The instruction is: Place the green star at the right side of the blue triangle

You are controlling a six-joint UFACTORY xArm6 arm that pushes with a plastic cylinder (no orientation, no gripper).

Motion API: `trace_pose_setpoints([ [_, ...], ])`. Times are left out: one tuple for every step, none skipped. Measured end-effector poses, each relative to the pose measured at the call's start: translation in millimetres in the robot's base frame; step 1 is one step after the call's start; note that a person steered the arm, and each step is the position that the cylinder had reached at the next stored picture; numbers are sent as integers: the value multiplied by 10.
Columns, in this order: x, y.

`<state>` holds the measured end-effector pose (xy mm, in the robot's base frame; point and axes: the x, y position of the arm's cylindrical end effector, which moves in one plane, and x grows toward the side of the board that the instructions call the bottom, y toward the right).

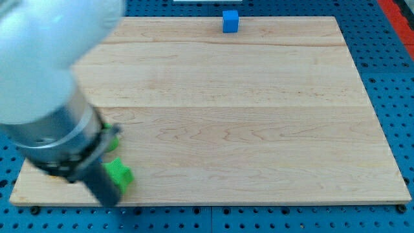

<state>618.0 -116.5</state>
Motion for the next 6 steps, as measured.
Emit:
trace_pose_setpoints([
  [2, 769],
  [9, 772],
  [7, 750],
  [10, 567],
  [10, 475],
  [9, 447],
])
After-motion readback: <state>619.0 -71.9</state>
